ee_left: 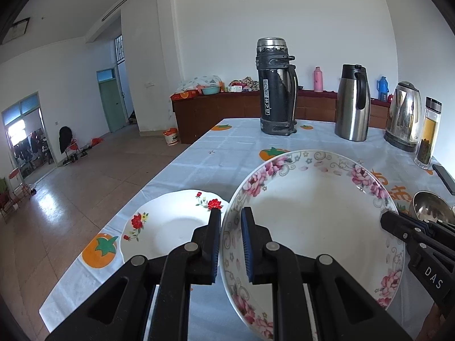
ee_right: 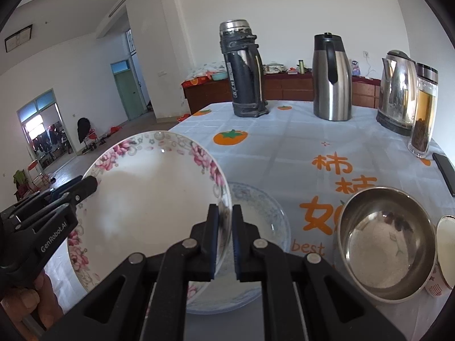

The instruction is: Organize plates and bowls

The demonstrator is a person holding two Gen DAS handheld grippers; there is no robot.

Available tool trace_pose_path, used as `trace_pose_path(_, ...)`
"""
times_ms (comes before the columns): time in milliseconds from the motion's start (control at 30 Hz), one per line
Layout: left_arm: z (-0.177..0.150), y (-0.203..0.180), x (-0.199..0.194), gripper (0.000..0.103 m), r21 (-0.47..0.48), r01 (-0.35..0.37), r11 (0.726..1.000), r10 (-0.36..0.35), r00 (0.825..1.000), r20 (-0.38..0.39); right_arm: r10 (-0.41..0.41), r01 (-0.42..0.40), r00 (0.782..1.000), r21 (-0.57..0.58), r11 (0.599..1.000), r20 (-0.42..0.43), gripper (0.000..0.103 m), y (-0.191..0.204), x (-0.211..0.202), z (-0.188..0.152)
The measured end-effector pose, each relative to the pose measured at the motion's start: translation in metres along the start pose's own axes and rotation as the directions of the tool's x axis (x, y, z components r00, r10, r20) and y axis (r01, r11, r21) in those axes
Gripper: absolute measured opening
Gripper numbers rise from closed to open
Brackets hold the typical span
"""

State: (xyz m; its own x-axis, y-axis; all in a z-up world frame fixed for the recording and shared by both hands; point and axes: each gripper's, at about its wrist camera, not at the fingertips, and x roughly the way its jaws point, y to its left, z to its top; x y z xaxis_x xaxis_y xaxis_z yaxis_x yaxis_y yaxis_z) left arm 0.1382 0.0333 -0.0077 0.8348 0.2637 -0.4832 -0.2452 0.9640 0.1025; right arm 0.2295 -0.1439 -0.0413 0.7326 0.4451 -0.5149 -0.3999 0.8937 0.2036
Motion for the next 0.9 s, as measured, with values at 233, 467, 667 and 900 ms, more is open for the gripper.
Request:
trace_pose_path(233, 0.002, -0.004, 0.008, 0.016, 0.002, 0.013, 1.0, -0.013, 1.0, -0.002, -0.015, 0.015, 1.0, 0.015, 1.0, 0.0, 0.009, -0.007, 0.0, 0.001)
trace_pose_path(467, 0.005, -0.009, 0.015, 0.016, 0.005, 0.027, 1.0, -0.027, 1.0, -0.001, -0.029, 0.029, 1.0, 0.027, 0.999, -0.011, 0.009, -0.011, 0.004, 0.0)
trace_pose_path(667, 0.005, -0.012, 0.021, 0.016, 0.005, 0.044, 0.999, -0.044, 0.999, -0.011, -0.041, 0.042, 0.999, 0.037, 0.998, -0.017, 0.009, -0.016, 0.005, 0.0)
trace_pose_path(900, 0.007, -0.016, 0.028, 0.016, -0.005, 0.069, 0.998, -0.069, 0.998, -0.012, -0.054, 0.055, 0.998, 0.051, 0.997, -0.025, 0.009, -0.021, 0.007, -0.001)
